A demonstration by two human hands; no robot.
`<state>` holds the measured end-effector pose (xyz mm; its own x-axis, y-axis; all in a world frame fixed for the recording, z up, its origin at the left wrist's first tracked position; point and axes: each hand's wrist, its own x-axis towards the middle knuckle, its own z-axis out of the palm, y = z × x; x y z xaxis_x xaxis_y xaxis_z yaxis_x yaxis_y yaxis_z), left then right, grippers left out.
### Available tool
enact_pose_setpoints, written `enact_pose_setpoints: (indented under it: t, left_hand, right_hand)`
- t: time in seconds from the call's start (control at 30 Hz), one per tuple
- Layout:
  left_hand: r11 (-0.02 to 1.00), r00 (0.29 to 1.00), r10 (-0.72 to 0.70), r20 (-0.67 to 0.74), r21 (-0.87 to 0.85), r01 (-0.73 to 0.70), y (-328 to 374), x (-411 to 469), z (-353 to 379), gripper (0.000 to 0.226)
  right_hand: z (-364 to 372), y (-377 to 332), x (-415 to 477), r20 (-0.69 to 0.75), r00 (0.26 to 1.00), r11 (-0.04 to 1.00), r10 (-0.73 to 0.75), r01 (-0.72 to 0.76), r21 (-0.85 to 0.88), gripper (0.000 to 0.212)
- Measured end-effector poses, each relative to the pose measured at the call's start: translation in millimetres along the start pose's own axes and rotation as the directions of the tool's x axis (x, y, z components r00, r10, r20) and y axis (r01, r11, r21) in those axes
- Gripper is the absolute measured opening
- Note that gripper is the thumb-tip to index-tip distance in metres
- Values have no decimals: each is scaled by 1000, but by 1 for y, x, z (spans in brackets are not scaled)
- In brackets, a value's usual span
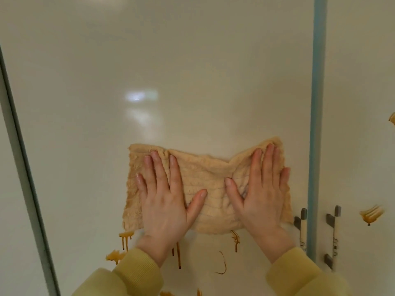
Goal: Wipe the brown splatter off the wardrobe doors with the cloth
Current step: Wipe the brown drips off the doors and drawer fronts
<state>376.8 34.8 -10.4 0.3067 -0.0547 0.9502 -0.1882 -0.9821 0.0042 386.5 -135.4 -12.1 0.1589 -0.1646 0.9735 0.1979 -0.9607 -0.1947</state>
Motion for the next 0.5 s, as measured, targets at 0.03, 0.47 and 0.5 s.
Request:
enact_pose_setpoints:
  t: [0.03,0.47,0.5]
  left_hand:
    - [1000,1000,3,-4,5,-3,5,0,1,86]
    - [997,997,77,-24,27,-76,16,-6,7,84]
    - [996,996,90,-22,30,-89,14,-8,7,83]
  right_hand:
    - [-1,4,-2,-6,1000,1000,28,-28,10,76]
    - [-4,17,-29,11,985,982,171,-172,84,79]
    - [-4,17,-33,19,983,980,181,-182,85,79]
